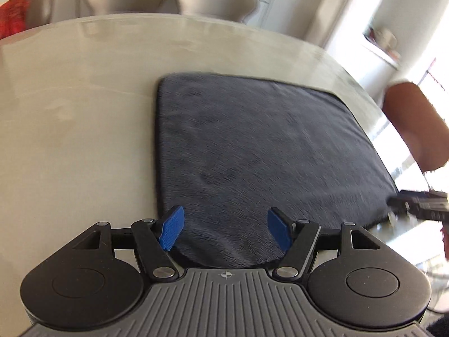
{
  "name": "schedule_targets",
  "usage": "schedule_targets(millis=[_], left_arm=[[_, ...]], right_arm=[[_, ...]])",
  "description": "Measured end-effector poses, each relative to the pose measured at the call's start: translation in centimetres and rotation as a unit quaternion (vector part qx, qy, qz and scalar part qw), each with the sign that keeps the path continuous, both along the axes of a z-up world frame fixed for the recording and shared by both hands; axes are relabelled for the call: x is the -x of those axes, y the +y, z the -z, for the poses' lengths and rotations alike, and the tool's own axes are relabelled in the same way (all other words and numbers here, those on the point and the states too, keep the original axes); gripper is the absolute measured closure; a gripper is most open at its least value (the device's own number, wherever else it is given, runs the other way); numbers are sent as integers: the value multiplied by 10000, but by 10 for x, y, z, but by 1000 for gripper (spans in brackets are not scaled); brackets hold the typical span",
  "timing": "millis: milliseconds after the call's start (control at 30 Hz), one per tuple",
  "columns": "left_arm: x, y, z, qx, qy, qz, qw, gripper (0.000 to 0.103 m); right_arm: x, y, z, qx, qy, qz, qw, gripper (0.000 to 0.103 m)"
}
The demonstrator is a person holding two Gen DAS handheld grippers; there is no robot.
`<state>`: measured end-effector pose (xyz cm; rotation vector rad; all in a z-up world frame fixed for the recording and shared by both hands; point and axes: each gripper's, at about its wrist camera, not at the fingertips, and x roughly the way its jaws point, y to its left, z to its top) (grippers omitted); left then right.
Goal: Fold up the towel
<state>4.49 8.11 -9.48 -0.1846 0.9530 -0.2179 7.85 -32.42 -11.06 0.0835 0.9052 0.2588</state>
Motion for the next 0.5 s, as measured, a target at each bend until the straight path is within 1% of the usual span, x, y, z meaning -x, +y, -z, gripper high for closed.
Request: schedule_targets(millis=[67,133,200,267,400,500], left_arm=[[-2,8,1,10,38,-298,9995,34],[-3,16,2,66,94,-551,9984,34],[-4,21,3,220,198,-775,9966,34],[-7,28,5,430,293,-886,9947,34],[-16,32,13,454,477,-980,9930,34],[-22,36,15,661,543,-1078,9905,32]], right_arm=[[4,5,-2,-195,-10,-127,9997,39],[8,12,-3,-249,-40,-251,9994,41],[14,22,-5,-295,-57,-378,9988,45],[17,28,-8,-383,-29,-534,9978,47],[23,46,-15,-259,-88,-922,9954,47],[27,58,-22,-173,-143,-1130,9933,47]])
